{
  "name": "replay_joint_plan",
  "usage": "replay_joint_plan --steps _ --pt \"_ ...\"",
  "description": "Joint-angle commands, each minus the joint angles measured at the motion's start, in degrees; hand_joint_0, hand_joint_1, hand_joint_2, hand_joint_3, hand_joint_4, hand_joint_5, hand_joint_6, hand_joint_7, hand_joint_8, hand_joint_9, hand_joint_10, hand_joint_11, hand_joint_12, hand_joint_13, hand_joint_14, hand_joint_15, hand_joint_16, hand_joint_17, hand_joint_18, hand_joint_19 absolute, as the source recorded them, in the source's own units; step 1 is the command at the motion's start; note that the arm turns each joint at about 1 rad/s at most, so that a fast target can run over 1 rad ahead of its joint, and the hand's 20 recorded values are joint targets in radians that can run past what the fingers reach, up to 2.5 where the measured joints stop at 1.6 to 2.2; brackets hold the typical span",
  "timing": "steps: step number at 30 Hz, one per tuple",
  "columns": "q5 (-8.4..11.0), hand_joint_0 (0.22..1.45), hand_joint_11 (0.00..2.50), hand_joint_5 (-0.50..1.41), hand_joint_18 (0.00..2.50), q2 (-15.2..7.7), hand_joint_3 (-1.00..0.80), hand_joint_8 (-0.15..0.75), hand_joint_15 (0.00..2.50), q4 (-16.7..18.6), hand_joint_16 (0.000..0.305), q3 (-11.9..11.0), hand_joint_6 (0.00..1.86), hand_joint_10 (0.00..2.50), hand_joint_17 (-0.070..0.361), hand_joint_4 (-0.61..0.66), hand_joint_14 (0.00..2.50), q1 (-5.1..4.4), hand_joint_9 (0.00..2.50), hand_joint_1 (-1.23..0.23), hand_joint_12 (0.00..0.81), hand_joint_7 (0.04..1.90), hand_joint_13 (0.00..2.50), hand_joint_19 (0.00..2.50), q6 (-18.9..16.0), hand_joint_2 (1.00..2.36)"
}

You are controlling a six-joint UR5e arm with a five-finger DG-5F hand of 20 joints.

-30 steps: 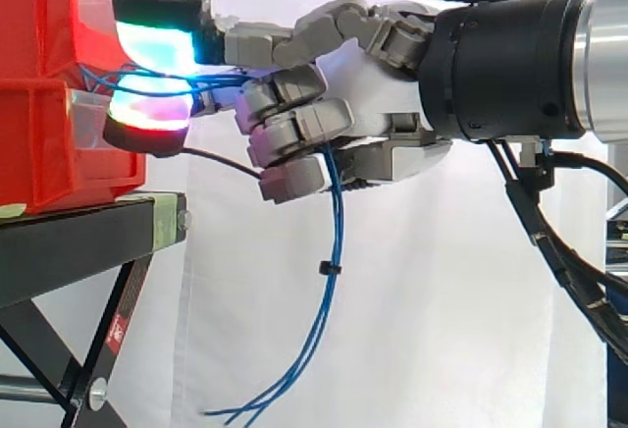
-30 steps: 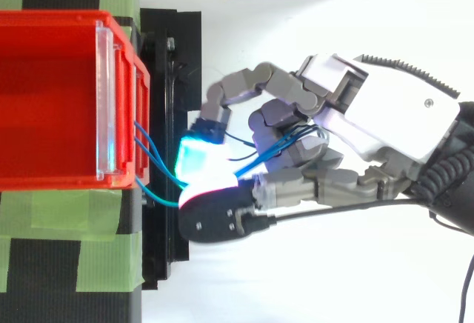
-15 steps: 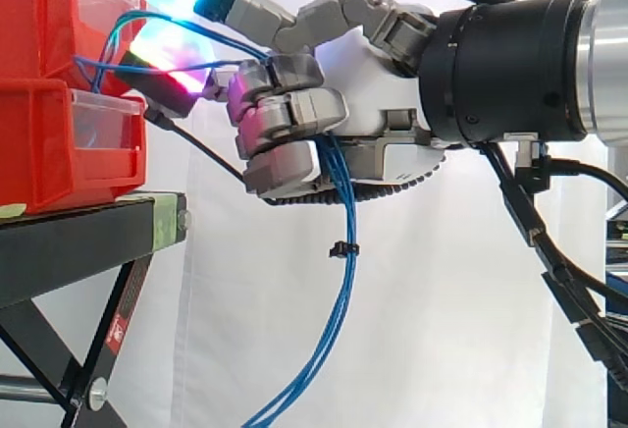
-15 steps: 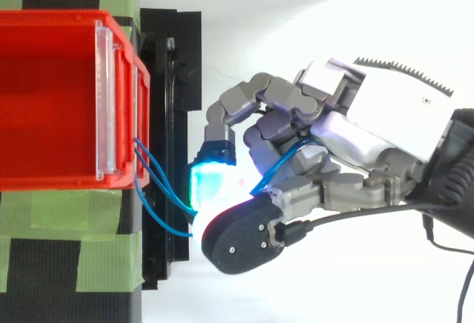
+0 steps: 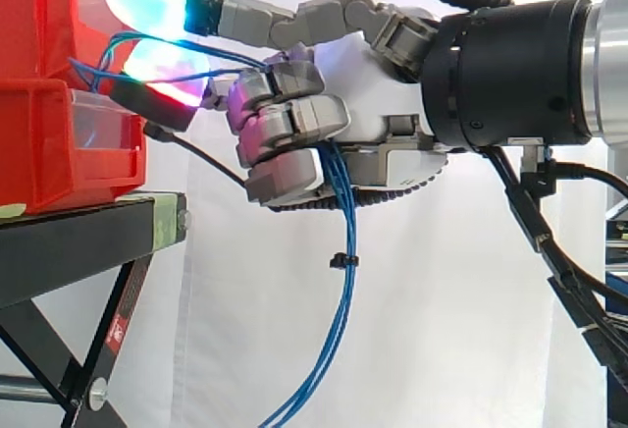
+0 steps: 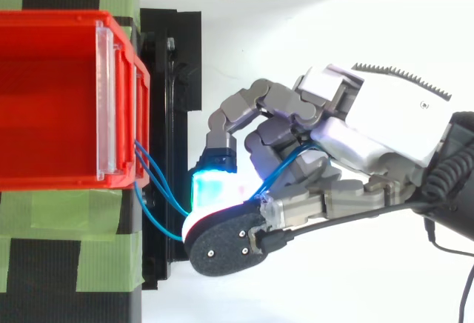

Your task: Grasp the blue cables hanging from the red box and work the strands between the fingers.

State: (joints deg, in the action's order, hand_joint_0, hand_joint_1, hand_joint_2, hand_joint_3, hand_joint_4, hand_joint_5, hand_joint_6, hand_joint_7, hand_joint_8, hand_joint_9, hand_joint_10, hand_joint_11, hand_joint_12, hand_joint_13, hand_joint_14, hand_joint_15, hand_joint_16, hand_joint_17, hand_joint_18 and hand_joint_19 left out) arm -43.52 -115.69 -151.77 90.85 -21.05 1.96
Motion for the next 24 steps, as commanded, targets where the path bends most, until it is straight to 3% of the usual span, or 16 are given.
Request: replay_joint_plan --steps 1,2,4,5,6,8,10,12,13,14,16,17,18,20,22,24 --pt "0.01 1.11 1.99 -0.17 1.39 -0.06 -0.08 0.350 1.29 -0.11 0.063 0.02 1.39 2.50 0.142 0.23 2.50 -0.04 0.91 -0.65 0.431 1.02 1.02 1.65 0.33 1.01" --pt "0.01 0.93 1.99 -0.19 1.39 0.02 -0.28 0.350 1.29 -0.11 0.063 -0.06 1.39 2.50 0.142 0.26 2.50 -0.04 0.91 -0.69 0.431 1.06 1.02 1.65 0.50 1.01" --pt "0.01 0.83 1.99 -0.20 1.39 0.02 -0.59 0.350 1.29 -0.11 0.063 0.02 1.38 2.50 0.142 0.25 2.50 -0.04 0.91 -0.68 0.431 1.15 1.02 1.65 0.77 1.01" --pt "0.01 0.86 1.99 -0.20 1.39 0.02 -0.64 0.350 1.29 -0.11 0.063 0.02 1.46 2.50 0.142 0.25 2.50 -0.04 0.91 -0.70 0.431 1.13 1.02 1.65 0.77 1.01" --pt "0.01 0.90 1.99 -0.20 1.39 -0.06 -0.60 0.350 1.29 -0.02 0.063 0.02 1.48 2.50 0.142 0.25 2.50 -0.04 0.91 -0.70 0.431 1.13 1.02 1.65 0.94 1.01" --pt "0.01 1.12 1.99 -0.21 1.39 -0.06 -0.21 0.350 1.29 -0.02 0.063 -0.06 1.53 2.50 0.142 0.18 2.50 -0.04 0.91 -0.74 0.431 1.15 1.02 1.65 1.12 1.01" --pt "0.01 1.24 1.99 -0.16 1.39 0.02 -0.12 0.350 1.29 0.07 0.063 0.02 1.58 2.50 0.142 0.16 2.50 -0.04 0.91 -0.71 0.431 1.24 1.02 1.65 1.20 1.00" --pt "0.01 1.23 1.99 -0.09 1.39 0.02 -0.08 0.350 1.29 0.07 0.063 0.02 1.53 2.50 0.142 0.20 2.50 -0.04 0.91 -0.69 0.431 1.22 1.02 1.65 1.20 1.00" --pt "0.01 1.04 1.99 -0.10 1.39 0.02 -0.21 0.350 1.29 0.07 0.063 0.02 1.46 2.50 0.142 0.27 2.50 -0.04 0.91 -0.72 0.431 1.19 1.02 1.65 1.20 1.19" --pt "0.01 0.97 1.99 -0.14 1.39 0.02 -0.24 0.350 1.29 0.07 0.063 0.02 1.44 2.50 0.142 0.29 2.50 -0.04 0.91 -0.74 0.431 1.14 1.02 1.65 1.20 1.00" --pt "0.01 0.84 1.99 -0.17 1.39 0.02 -0.62 0.350 1.29 0.15 0.063 0.02 1.40 2.50 0.142 0.26 2.50 -0.04 0.91 -0.68 0.431 1.23 1.02 1.65 1.20 1.01" --pt "0.01 0.84 1.99 -0.17 1.39 0.02 -0.69 0.350 1.29 0.07 0.063 0.02 1.43 2.50 0.142 0.27 2.50 -0.04 0.91 -0.68 0.431 1.23 1.02 1.65 1.20 1.01" --pt "0.01 0.88 1.99 -0.17 1.39 0.02 -0.67 0.350 1.29 0.07 0.063 0.02 1.46 2.50 0.142 0.26 2.50 -0.04 0.91 -0.70 0.431 1.21 1.02 1.65 1.20 1.01" --pt "0.01 1.17 1.99 -0.20 1.39 0.02 -0.15 0.350 1.29 -0.02 0.063 -0.06 1.60 2.50 0.142 0.13 2.50 -0.04 0.91 -0.75 0.431 1.24 1.02 1.65 1.20 1.00" --pt "0.01 1.27 1.99 -0.04 1.39 -0.06 -0.07 0.350 1.29 -0.11 0.063 -0.06 1.53 2.50 0.142 0.15 2.50 -0.04 0.91 -0.69 0.431 1.29 1.02 1.65 1.20 1.00" --pt "0.01 1.25 1.99 -0.01 1.39 0.02 -0.11 0.350 1.29 -0.11 0.063 -0.06 1.51 2.50 0.142 0.20 2.50 -0.04 0.91 -0.70 0.431 1.27 1.02 1.65 1.20 1.00"
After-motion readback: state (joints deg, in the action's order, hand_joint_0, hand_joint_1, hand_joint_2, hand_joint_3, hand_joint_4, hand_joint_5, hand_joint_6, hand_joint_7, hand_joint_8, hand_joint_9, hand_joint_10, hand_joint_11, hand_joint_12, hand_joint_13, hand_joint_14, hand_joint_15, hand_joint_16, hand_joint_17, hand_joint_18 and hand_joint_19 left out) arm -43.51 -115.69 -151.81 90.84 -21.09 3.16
